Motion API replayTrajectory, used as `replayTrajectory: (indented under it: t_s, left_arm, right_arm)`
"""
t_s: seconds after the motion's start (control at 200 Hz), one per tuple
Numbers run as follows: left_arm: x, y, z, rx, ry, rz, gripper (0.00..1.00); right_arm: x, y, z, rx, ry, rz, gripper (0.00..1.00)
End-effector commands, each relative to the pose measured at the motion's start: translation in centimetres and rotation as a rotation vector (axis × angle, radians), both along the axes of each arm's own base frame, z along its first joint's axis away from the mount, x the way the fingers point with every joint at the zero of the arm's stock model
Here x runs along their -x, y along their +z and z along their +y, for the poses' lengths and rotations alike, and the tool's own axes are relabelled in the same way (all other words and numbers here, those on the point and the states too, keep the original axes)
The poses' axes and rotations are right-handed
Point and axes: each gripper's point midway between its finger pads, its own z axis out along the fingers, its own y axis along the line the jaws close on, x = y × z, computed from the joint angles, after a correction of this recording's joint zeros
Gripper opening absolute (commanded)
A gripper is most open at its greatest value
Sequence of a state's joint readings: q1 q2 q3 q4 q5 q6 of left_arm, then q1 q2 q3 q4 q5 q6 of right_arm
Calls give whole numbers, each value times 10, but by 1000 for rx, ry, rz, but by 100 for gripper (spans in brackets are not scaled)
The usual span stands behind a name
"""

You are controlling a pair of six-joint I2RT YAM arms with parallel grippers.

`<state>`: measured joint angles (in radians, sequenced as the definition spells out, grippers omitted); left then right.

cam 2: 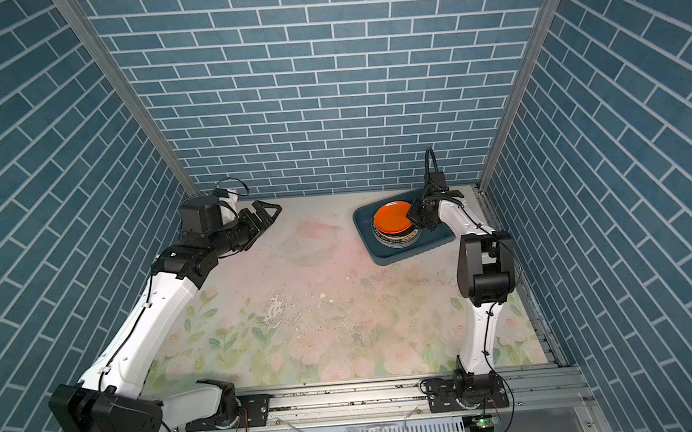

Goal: Place the plates into the plastic bin on the countertop
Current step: 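Lower the orange plate onto the stack with the right gripper while the left withdraws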

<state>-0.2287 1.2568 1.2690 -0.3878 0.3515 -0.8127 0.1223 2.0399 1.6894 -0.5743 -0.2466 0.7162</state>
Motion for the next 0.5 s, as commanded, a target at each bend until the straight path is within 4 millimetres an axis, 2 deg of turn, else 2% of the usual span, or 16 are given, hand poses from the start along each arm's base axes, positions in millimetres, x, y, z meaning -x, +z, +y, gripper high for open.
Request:
replayTrajectory:
  t_s: [0.0,0.285,0.415,0.455,0.495]
  left_arm:
    - [-1,-5,5,-30,9,5,100]
    - [-2,-9,4,-33,5,14,100]
    - [-2,-11,4,-30,4,12,100]
    - [-2,-11,5,-31,8,13,100]
    - [-2,-12,5,-33,8,13,100]
  right_arm:
    - [-5,-3,-2,20,11,0,8]
    - [-4,2,0,13,19,-5,19]
    - [-2,7,-1,23,27,-11,30]
    - [-1,10,-2,30,30,-13,39]
    - [0,12,-3,39,32,-14,43]
